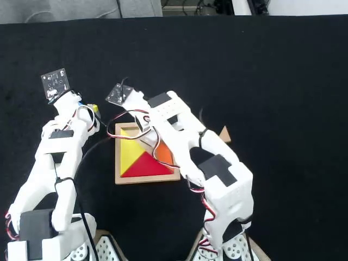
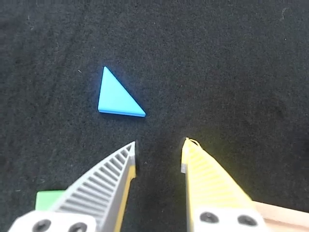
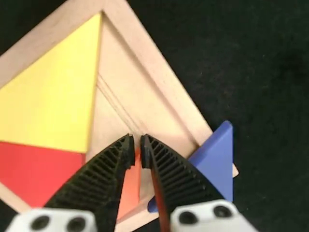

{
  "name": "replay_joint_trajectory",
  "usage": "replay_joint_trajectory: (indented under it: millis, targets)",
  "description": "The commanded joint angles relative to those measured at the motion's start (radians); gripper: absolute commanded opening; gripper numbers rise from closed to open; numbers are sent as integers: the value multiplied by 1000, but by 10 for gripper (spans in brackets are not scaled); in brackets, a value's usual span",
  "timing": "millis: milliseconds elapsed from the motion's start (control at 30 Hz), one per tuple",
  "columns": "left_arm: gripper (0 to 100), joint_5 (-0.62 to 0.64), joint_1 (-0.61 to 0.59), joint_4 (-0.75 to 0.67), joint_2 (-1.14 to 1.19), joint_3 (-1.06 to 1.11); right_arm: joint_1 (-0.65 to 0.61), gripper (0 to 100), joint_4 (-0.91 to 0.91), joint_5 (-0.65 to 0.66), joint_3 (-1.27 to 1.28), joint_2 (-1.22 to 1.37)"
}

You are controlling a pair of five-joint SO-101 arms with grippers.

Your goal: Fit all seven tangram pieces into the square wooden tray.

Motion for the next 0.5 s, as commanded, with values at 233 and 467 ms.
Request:
replay_joint_trajectory:
  millis: [233, 467]
  targets:
    - [159, 6, 8, -15, -35, -42, 11, 11, 120, 49, -110, -12]
    - [159, 6, 8, -15, -35, -41, 12, 11, 126, 54, -116, -12]
